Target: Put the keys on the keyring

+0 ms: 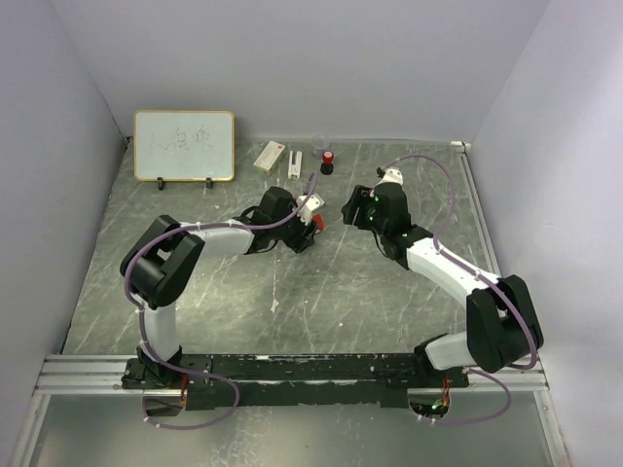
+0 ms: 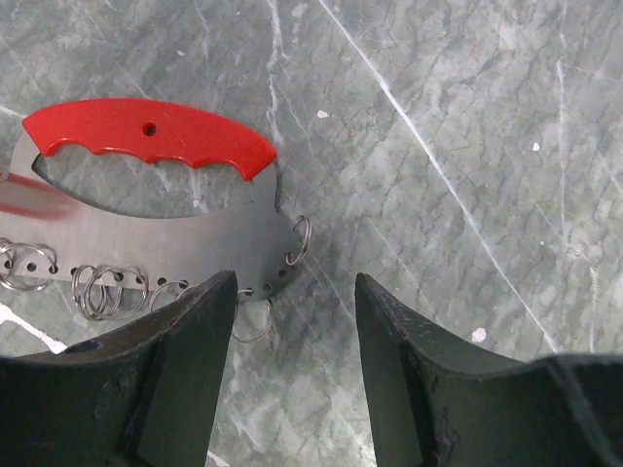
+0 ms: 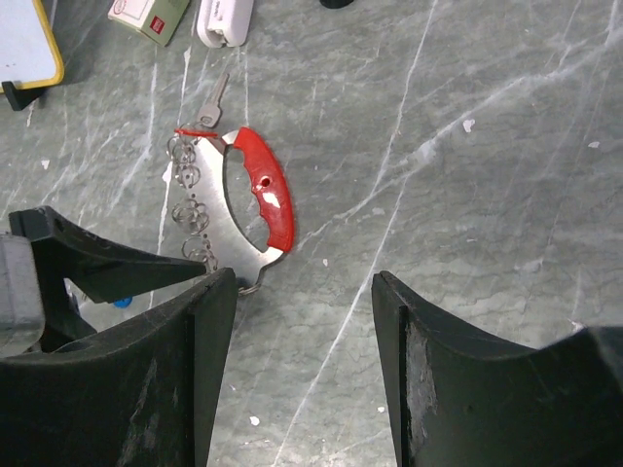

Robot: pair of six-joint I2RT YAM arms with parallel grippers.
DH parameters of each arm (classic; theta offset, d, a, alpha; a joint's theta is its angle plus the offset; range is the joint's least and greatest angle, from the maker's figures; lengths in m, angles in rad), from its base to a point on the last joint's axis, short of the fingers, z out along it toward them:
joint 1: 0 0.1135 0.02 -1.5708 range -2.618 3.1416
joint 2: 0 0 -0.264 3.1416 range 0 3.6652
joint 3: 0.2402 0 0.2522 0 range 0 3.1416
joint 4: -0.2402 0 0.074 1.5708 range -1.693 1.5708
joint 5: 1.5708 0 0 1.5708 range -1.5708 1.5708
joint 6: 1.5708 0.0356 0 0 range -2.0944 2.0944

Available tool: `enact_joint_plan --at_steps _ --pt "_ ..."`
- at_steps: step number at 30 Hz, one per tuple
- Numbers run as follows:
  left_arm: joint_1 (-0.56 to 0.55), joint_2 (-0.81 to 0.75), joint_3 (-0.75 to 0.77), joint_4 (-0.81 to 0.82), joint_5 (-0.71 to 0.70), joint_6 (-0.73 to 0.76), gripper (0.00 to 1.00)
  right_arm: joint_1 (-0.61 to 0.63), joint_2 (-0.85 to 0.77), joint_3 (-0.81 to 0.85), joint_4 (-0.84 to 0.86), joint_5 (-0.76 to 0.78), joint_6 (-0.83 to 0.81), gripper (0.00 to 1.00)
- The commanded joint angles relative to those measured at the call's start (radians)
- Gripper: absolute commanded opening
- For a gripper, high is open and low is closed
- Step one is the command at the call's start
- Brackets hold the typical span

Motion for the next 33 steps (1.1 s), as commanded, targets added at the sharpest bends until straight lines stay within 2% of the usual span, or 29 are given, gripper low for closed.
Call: enact_joint_plan --at_steps 1,11,23,26,31,33 --pt "-0.012 0.036 0.045 0.040 -0.022 0.033 0.62 -0.012 -0.028 -0.017 0.010 0.000 -0.009 0.58" --pt "-0.015 0.084 0.076 0.065 -0.050 0.052 0.61 -0.021 -0.026 -0.020 0.018 -0.011 -0.008 0.58" --pt "-0.014 0.126 0.112 0.048 -0.054 0.060 0.53 -0.028 -0.023 -0.022 0.022 -0.017 -0.009 0.57" --pt "-0.015 0.123 0.109 0.044 -0.060 0.062 0.44 -0.028 -0.024 -0.024 0.024 -0.021 -0.008 0.57" --pt "-0.015 0.105 0.111 0.031 -0.064 0.068 0.10 -0.031 -0.029 -0.024 0.025 -0.023 -0.007 0.57" --pt "-0.015 0.087 0.103 0.031 -0.070 0.073 0.07 -0.030 -0.031 -0.023 0.024 -0.025 -0.008 0.57"
